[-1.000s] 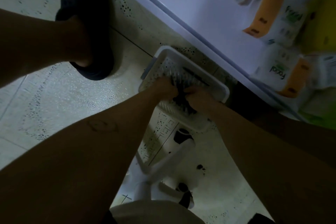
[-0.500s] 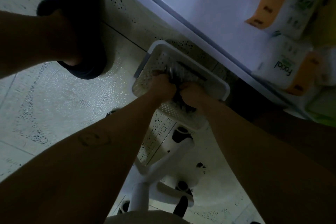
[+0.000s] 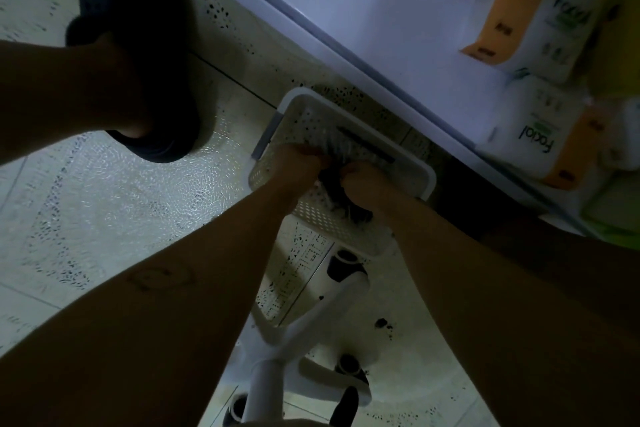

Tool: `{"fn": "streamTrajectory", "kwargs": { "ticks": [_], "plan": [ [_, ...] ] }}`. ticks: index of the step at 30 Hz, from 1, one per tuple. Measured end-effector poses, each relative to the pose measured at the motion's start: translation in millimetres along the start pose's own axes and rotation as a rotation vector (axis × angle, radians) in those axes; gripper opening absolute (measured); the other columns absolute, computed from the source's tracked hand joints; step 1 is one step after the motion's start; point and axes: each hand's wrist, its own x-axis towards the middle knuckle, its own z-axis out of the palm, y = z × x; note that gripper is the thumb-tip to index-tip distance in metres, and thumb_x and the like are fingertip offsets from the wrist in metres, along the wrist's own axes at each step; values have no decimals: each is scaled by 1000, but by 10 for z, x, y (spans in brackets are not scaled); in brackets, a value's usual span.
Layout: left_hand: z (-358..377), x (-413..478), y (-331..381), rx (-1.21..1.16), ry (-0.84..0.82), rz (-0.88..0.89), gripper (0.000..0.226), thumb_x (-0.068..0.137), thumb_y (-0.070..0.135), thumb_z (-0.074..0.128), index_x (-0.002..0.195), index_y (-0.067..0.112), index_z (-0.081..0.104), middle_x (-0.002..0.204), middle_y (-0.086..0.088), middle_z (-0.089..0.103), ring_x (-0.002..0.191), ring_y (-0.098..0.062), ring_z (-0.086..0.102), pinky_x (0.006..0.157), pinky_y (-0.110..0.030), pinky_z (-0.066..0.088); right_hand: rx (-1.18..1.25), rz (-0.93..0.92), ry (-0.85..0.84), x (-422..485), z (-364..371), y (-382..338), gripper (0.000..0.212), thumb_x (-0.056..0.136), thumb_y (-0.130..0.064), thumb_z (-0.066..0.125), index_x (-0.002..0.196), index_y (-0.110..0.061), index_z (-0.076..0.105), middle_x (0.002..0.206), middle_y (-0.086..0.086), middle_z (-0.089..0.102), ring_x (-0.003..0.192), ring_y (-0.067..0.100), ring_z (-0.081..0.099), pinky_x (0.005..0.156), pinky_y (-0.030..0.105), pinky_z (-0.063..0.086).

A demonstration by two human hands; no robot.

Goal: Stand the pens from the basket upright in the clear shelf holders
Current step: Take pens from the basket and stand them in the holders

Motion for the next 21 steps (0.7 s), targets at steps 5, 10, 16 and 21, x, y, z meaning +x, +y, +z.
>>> {"fn": "streamTrajectory", "kwargs": {
  "ticks": [5, 10, 16, 21],
  "plan": [
    [-86, -2, -30, 9, 86, -29, 19, 81, 36, 70, 77, 19, 61, 88, -4, 67, 84, -25, 65, 81, -41, 56, 83, -118, 75, 29, 61, 28, 35, 99, -4, 37, 129, 8, 52, 132, 21, 54, 120, 32, 52, 96, 33, 43],
    [-145, -5, -40, 60, 17, 0, 24, 80, 37, 67, 77, 14, 62, 83, -10, 72, 76, -27, 69, 77, -43, 56, 62, -211, 259, -71, 92, 111, 20, 94, 0, 45, 86, 10, 60, 84, 17, 60, 76, 27, 57, 69, 30, 48],
    [-182, -185, 93, 18, -78, 52, 36, 91, 18, 58, 124, 12, 44, 81, -8, 66, 59, -16, 58, 48, -22, 46, 91, -262, 353, -233, -58, 108, 8, 90, -11, 63, 91, -10, 70, 96, 8, 69, 92, 21, 63, 75, 27, 49],
    [-294, -411, 195, 34, -150, 152, 17, 99, 17, 52, 113, 7, 55, 76, -9, 63, 59, -16, 58, 40, -16, 43, 148, -288, 427, -456, -152, 100, 13, 86, -6, 63, 93, -11, 53, 92, 4, 60, 92, 22, 59, 75, 30, 49]
  ]
}}
